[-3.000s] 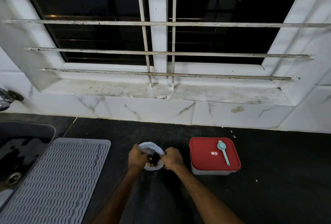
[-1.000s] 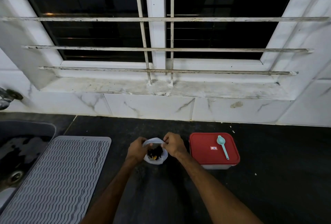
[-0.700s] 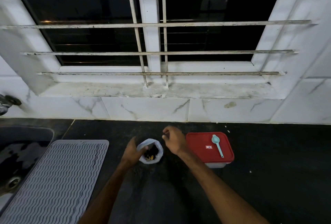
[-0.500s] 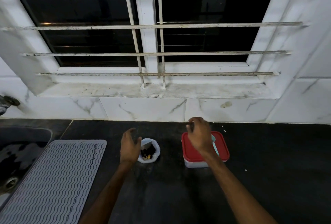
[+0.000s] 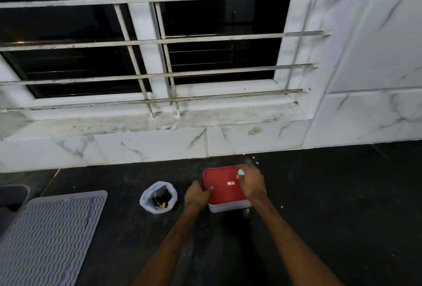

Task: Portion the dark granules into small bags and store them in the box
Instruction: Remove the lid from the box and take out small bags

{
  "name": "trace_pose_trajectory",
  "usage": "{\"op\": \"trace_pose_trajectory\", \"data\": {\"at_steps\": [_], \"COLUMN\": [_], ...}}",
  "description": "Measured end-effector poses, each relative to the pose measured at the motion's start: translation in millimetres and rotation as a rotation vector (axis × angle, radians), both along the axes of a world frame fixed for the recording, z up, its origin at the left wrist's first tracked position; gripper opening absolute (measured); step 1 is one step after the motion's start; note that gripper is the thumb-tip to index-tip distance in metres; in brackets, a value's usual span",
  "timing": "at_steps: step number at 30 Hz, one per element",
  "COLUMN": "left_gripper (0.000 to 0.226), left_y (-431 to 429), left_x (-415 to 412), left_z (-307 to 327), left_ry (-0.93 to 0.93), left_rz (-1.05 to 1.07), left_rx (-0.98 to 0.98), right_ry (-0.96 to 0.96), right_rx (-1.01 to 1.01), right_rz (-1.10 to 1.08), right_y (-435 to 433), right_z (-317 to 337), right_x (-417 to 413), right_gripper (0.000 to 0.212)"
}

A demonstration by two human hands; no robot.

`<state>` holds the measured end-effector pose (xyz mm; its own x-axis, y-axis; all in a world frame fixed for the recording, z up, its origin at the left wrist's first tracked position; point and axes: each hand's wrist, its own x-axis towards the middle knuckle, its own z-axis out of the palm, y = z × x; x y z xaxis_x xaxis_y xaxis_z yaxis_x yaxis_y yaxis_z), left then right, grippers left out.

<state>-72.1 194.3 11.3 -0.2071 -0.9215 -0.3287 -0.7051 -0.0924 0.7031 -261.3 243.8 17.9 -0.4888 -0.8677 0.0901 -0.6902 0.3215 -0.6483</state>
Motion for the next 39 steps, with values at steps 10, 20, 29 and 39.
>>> {"op": "trace_pose_trajectory", "data": {"at_steps": [10, 20, 29, 39], "left_gripper": [0.042, 0.045, 0.035, 0.069], "left_y": [8, 4, 9, 12], "left_x": [4, 15, 16, 42], "left_z": [-7, -11, -10, -30], "left_ry": [-0.028, 0.001, 0.255, 0.231], "left_rz": [-0.036, -0.068, 0.070, -0.356], "left_rx": [-0.058, -0.023, 0.115, -0.057], "right_ry": [-0.295, -0.038, 0.191, 0.533], "right_rx": [-0.013, 0.215, -0.292, 0.371], "right_rz": [-0.371, -0.260, 0.240, 0.465], "right_y": [60, 85, 39, 32], "right_z": [-51, -88, 10, -24], "right_x": [-79, -92, 21, 85], "right_gripper": [0.024, 0.036, 0.049, 0.079]}}
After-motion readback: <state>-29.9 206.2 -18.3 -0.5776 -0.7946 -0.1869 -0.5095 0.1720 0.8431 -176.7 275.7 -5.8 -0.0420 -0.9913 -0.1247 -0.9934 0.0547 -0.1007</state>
